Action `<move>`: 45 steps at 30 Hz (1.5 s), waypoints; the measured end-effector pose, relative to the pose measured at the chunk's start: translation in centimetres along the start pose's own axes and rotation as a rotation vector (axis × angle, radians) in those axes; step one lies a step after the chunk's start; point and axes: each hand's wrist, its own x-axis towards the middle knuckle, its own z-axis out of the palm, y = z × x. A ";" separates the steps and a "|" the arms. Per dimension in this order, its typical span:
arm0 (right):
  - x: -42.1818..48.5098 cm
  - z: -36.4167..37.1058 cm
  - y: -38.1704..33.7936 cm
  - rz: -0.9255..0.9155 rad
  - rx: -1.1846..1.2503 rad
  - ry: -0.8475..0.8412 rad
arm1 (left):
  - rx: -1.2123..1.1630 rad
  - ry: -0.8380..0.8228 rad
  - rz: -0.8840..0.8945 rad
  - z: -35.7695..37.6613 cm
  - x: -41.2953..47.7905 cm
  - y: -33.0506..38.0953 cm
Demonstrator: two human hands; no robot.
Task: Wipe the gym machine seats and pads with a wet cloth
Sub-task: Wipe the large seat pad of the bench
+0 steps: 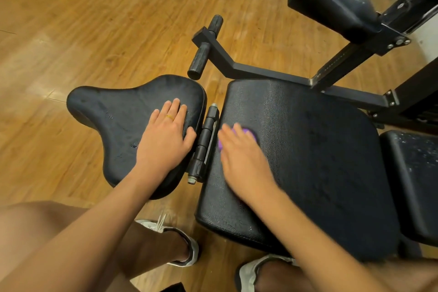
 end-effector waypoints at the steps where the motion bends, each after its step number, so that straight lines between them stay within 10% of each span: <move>1: -3.0 0.1 -1.1 -0.022 0.012 -0.024 | 0.003 0.002 0.006 0.1 0.0 0.0; 19: 16.0 -1.9 6.7 0.107 -0.154 0.107 | -0.031 0.030 0.011 0.6 0.1 -0.3; 45: -13.0 -2.1 1.6 -0.013 0.135 0.058 | 0.053 -0.068 0.019 -1.0 -1.7 0.3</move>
